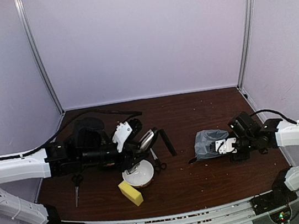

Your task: Sort the hair-cutting tools

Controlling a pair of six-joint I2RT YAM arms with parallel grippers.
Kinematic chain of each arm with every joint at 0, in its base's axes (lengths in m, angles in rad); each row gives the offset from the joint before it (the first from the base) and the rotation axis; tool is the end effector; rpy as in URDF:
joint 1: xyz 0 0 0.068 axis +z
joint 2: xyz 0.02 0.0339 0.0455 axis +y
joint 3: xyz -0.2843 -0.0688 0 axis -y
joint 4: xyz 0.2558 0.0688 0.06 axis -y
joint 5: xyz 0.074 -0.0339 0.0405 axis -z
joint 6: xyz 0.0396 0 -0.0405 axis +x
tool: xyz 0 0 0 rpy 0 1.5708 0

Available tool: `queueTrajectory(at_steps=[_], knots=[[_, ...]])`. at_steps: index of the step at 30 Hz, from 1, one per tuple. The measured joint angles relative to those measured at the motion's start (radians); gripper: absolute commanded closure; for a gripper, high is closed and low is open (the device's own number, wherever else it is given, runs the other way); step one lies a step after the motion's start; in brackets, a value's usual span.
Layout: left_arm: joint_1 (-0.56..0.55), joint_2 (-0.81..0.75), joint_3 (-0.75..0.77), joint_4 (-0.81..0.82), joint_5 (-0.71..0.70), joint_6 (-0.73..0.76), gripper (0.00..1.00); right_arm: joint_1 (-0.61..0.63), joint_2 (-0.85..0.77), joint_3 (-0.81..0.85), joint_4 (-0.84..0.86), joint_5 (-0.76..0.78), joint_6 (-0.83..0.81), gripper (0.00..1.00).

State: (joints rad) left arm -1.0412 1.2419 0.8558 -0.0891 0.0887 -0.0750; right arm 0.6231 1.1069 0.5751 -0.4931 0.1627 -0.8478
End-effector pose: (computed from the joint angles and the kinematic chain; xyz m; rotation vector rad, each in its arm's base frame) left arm 0.1428 -0.2508 0.2899 1.0436 1.8650 -0.7706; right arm 0.1681 0.1129 0.1931 -1.7018 1.9694 -0.2925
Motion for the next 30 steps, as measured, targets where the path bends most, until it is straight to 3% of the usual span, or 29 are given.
queueTrajectory(at_steps=[11, 17, 26, 30], knots=[[-0.001, -0.019, -0.011, 0.04, -0.044, -0.049, 1.0, 0.127, 0.06, -0.109, 0.233, 0.154, -0.098, 0.35], [-0.001, -0.048, -0.012, 0.037, -0.063, -0.067, 1.0, 0.137, 0.152, -0.129, 0.364, 0.217, -0.13, 0.43], [-0.001, -0.08, -0.044, 0.038, -0.078, -0.093, 1.0, 0.139, 0.173, -0.152, 0.484, 0.27, -0.127, 0.9], [-0.002, -0.074, -0.044, 0.039, -0.078, -0.092, 1.0, 0.139, 0.085, -0.126, 0.428, 0.243, -0.094, 1.0]])
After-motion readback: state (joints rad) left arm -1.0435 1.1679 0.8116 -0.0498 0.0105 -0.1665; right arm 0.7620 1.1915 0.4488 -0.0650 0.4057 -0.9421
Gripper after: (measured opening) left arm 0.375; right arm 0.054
